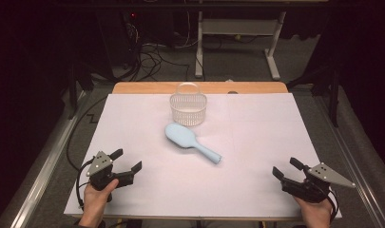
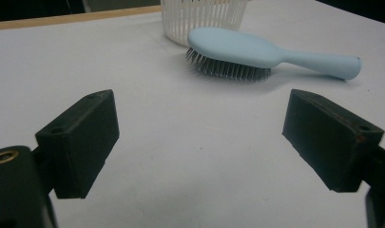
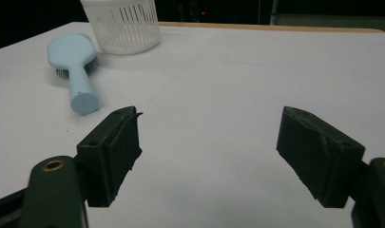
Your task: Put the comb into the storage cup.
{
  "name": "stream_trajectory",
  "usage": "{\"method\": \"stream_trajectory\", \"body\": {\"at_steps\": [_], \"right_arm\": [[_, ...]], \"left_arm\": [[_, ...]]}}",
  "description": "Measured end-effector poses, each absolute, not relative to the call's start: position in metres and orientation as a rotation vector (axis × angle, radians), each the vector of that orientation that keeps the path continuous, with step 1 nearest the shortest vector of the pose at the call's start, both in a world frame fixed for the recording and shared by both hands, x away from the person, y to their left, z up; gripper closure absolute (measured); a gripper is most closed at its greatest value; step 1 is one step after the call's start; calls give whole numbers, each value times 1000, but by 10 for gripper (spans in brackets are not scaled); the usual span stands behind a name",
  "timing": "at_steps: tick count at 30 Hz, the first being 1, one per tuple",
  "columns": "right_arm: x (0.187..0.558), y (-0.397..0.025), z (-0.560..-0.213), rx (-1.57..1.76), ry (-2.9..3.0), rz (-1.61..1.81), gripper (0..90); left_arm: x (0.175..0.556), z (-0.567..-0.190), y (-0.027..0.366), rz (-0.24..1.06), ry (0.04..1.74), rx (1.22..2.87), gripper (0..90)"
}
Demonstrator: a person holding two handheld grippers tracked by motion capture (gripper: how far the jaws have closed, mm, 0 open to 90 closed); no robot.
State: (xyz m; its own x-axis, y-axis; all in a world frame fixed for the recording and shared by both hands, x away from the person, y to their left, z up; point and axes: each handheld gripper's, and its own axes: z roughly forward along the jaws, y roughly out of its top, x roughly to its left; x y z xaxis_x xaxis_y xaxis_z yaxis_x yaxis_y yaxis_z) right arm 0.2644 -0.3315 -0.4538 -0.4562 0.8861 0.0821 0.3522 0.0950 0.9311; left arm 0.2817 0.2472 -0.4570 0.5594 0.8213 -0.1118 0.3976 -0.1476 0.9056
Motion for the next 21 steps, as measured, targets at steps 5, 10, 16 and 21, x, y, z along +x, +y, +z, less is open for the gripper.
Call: {"method": "stream_trajectory", "body": {"at_steps": [5, 10, 16, 21], "right_arm": [[264, -331, -454, 1207, 1867, 1352, 229], [264, -331, -454, 1202, 1871, 1355, 230], [264, -330, -454, 1202, 1870, 1355, 230], [264, -330, -454, 1201, 1871, 1356, 230]], "left_arm": [[281, -455, 246, 521, 1007, 1753, 126], [283, -454, 242, 523, 1001, 1753, 132], [286, -454, 236, 514, 994, 1768, 155], [287, -453, 232, 516, 985, 1772, 155]]}}
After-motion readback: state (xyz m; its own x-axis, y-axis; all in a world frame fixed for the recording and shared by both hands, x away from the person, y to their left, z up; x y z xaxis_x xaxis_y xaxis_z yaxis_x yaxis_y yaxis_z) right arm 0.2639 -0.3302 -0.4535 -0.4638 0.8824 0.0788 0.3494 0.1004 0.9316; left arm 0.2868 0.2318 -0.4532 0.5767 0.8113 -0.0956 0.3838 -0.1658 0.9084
